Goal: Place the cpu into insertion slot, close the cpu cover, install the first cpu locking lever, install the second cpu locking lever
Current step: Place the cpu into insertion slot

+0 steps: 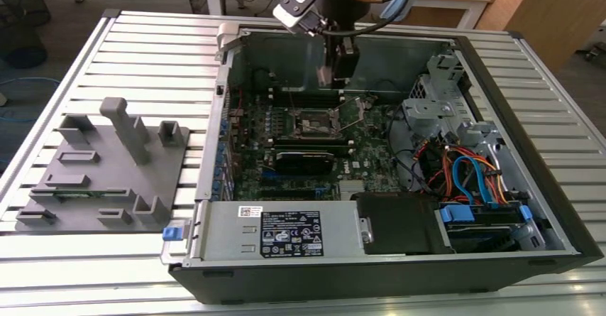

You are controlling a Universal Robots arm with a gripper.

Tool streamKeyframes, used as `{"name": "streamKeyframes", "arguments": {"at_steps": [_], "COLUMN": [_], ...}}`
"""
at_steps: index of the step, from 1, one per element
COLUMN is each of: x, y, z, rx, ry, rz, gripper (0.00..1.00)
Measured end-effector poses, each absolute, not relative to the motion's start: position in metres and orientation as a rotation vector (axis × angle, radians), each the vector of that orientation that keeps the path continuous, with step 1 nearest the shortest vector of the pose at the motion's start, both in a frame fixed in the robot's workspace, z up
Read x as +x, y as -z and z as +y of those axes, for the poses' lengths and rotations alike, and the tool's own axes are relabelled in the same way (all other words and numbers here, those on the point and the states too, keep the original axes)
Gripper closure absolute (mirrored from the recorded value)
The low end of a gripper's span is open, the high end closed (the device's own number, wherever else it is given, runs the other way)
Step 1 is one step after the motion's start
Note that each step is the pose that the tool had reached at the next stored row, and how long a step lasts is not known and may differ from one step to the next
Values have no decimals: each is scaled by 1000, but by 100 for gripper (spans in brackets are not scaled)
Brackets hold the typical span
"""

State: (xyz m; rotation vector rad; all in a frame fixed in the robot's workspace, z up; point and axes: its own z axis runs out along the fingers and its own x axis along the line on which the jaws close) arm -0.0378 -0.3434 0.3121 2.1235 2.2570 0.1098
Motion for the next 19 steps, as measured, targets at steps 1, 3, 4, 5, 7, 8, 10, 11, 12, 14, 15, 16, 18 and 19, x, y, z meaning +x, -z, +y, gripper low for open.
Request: {"name": "streamKeyframes", "arguments": {"at_steps": [1,3,4,5,7,8,10,11,12,14,15,16,18,19], "x": [-38,-39,-39,-39,-40,-41,-41,-42,-42,-42,-42,-42,-42,-42], "y": [-310,-307,-305,-303,-300,-298,-296,-295,-295,-295,-295,-294,-293,-293], "z": [-343,-342,-342,-342,-342,-342,-342,-342,-342,-342,-342,-342,-342,-342], "rx": [2126,2132,2136,2141,2156,2164,2180,2185,2187,2187,2189,2189,2189,2189], "ry": [-110,-109,-109,-109,-109,-108,-108,-108,-108,-107,-108,-108,-108,-108], "rz": [2254,2248,2245,2239,2224,2216,2200,2194,2193,2192,2191,2191,2190,2190], "gripper": [46,46,46,46,46,46,46,46,46,46,46,46,46,46]}}
